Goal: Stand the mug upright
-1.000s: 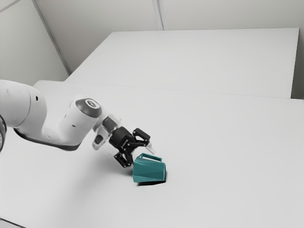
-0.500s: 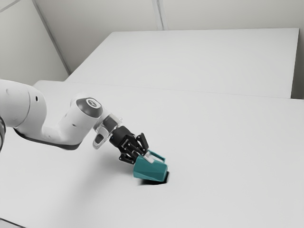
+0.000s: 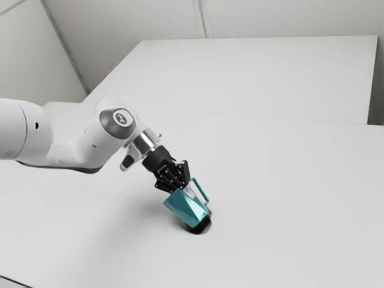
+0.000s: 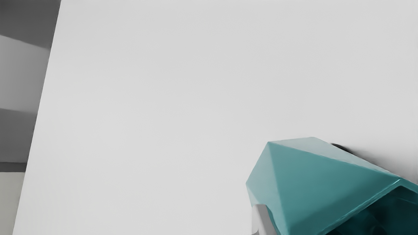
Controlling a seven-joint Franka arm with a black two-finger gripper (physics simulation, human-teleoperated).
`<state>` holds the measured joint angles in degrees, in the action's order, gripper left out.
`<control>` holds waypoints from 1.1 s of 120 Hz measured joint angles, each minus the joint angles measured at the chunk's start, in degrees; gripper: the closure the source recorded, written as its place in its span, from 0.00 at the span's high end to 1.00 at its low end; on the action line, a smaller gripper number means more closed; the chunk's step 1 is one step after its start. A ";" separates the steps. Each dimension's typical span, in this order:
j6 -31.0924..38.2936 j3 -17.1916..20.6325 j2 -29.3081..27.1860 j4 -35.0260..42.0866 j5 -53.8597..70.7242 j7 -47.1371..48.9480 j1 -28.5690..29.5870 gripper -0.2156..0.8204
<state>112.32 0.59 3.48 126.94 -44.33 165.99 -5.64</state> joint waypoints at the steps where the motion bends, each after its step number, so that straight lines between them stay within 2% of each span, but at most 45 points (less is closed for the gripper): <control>1: 0.15 0.00 -0.20 0.00 0.63 0.00 -0.13 0.03; 19: 2.68 -0.04 -2.29 -1.00 14.08 0.00 -2.32 0.03; 58: 7.46 -0.12 -1.82 -3.50 36.25 0.00 -3.33 0.03; 95: 13.90 -1.23 0.03 -3.46 44.63 -0.01 0.44 0.03; 132: 18.50 -1.29 2.30 -3.16 46.17 -0.01 0.33 0.03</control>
<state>130.82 -0.70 5.78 123.77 1.84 165.98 -5.32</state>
